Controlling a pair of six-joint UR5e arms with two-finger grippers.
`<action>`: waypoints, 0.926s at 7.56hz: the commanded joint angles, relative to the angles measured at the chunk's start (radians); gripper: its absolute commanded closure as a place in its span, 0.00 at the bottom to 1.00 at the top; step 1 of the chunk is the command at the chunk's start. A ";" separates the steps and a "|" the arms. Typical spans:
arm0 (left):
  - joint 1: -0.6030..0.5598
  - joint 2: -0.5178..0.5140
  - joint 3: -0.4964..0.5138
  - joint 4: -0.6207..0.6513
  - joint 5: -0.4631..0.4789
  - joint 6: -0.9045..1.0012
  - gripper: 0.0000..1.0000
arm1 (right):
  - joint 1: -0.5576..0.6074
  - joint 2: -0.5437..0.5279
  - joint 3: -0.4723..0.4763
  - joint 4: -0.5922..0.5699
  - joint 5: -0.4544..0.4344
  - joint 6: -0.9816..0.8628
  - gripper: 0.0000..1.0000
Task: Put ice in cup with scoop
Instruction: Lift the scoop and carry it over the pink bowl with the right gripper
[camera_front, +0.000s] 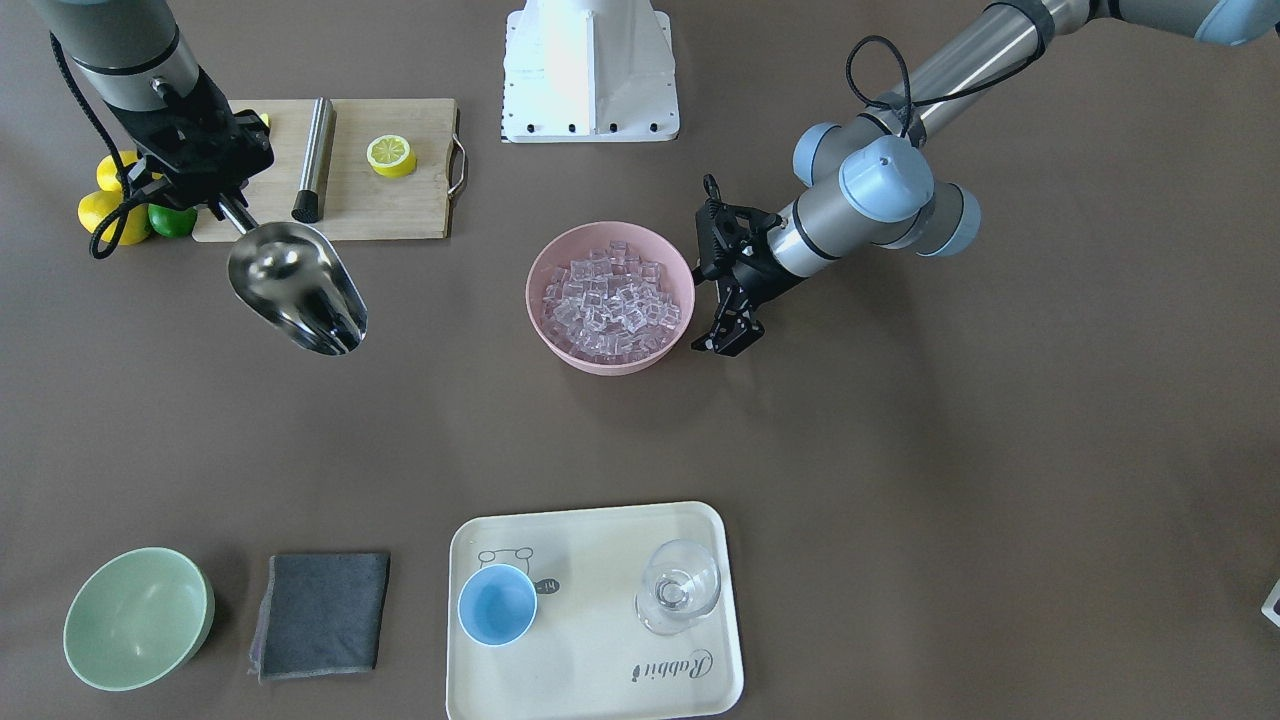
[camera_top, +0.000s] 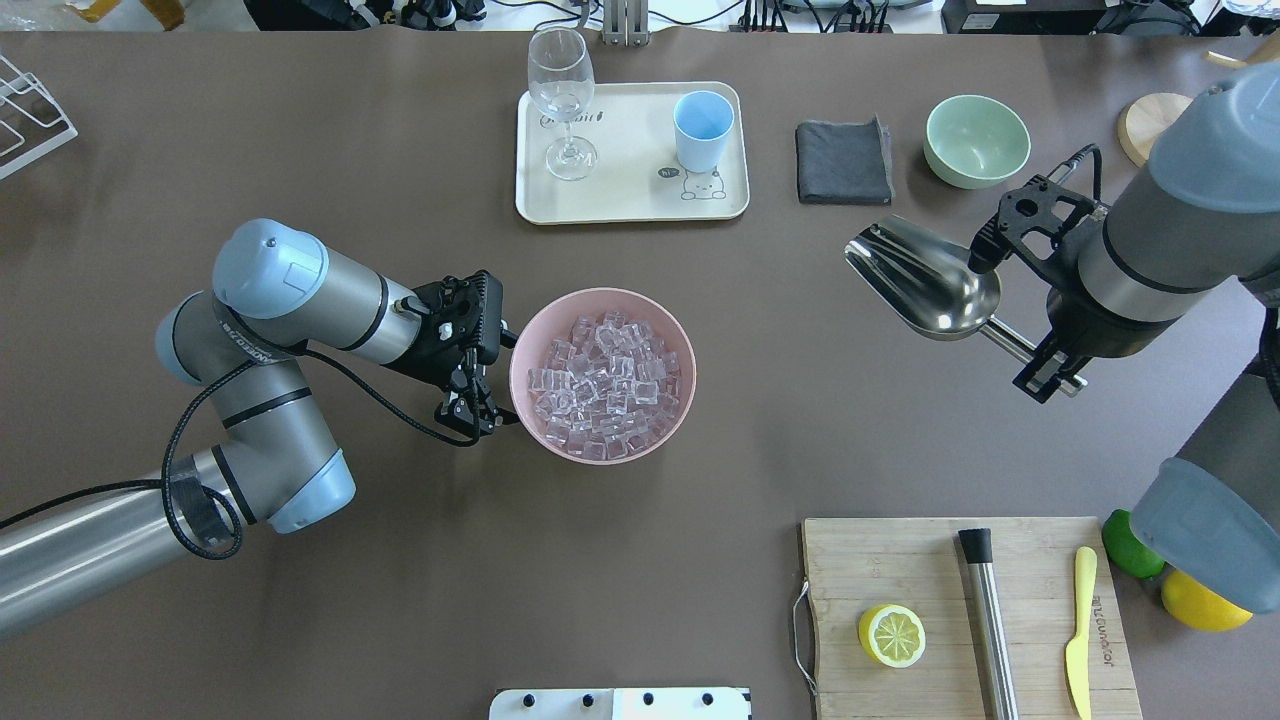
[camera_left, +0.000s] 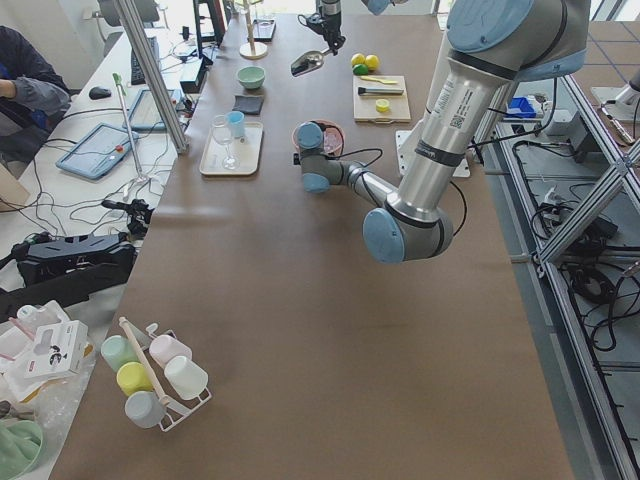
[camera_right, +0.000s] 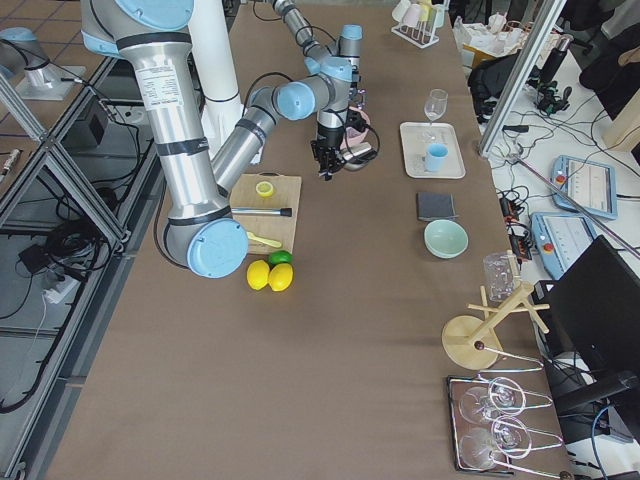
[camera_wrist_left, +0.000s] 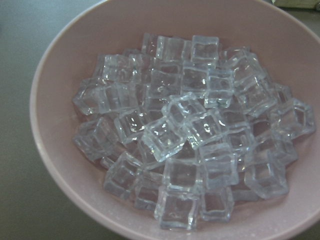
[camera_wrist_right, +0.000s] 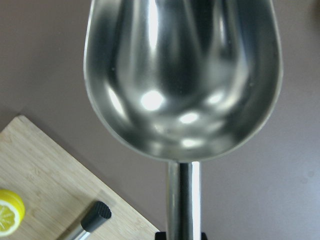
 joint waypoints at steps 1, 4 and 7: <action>0.008 -0.005 -0.001 -0.012 0.001 -0.002 0.02 | -0.004 0.167 0.054 -0.341 -0.133 -0.391 1.00; 0.013 -0.005 -0.001 -0.027 0.003 -0.002 0.02 | -0.031 0.392 -0.077 -0.538 -0.210 -0.553 1.00; 0.013 -0.005 -0.001 -0.029 0.003 -0.002 0.02 | -0.069 0.653 -0.306 -0.716 -0.286 -0.785 1.00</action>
